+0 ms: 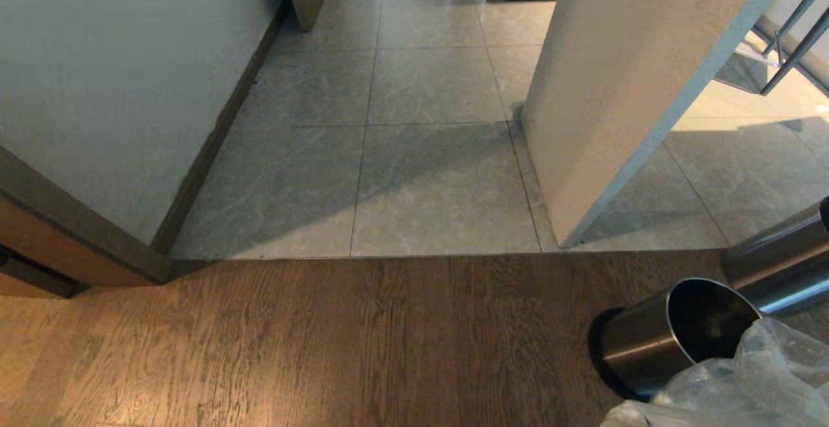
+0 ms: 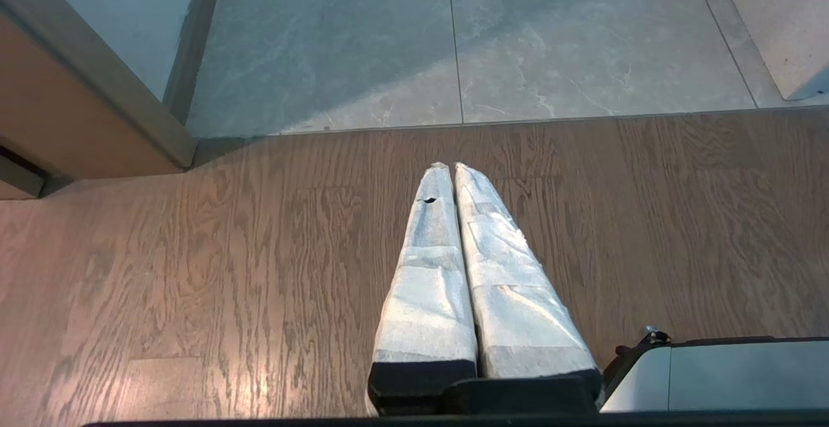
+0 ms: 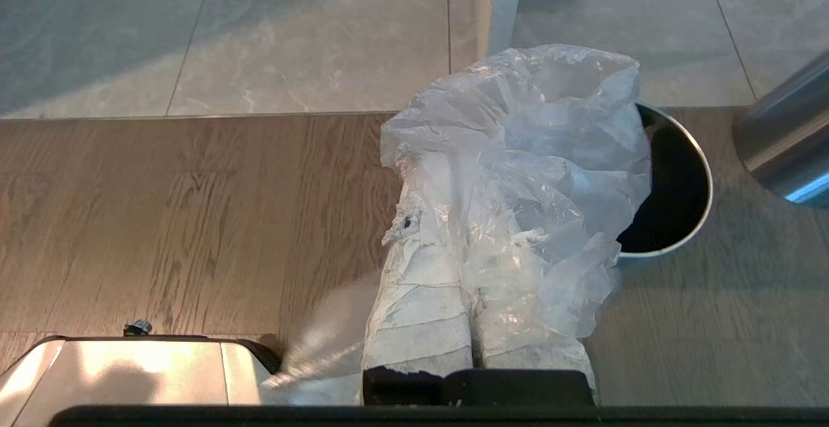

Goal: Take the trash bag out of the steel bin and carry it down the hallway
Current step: Put the trash bag at the door

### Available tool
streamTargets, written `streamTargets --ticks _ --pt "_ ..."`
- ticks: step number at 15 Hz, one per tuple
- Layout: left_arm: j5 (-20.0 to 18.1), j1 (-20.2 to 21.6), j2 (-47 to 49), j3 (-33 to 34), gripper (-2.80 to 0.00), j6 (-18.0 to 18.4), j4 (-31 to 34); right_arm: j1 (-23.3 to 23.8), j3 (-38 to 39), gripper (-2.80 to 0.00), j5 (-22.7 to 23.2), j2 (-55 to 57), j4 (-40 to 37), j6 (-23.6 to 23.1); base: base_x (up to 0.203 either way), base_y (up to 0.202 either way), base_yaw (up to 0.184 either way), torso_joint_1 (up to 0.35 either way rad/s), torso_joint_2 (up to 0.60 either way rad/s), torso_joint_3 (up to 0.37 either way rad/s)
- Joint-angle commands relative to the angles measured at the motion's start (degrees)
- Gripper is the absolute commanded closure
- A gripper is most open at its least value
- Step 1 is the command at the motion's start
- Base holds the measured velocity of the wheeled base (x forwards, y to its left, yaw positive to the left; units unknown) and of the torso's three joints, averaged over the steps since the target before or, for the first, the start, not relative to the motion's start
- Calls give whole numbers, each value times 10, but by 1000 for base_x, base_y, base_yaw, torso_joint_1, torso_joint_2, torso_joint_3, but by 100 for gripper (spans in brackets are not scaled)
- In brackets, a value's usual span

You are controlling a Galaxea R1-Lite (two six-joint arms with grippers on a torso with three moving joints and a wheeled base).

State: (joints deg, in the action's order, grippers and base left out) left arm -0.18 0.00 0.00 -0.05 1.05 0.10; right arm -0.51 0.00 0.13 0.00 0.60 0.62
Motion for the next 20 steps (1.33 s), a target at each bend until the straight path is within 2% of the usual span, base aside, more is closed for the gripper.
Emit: streamTargets --ticks 1,5,20 --pt "0 0 0 0 0 -1 1 0 1 0 0 1 0 0 0 0 0 0 0 0" --pt "2 1 0 0 0 -11 -1 0 1 0 0 1 0 0 31 0 0 1 2 2" --pt "2 0 0 0 0 -12 -1 0 1 0 0 1 0 0 190 0 1 3 3 2"
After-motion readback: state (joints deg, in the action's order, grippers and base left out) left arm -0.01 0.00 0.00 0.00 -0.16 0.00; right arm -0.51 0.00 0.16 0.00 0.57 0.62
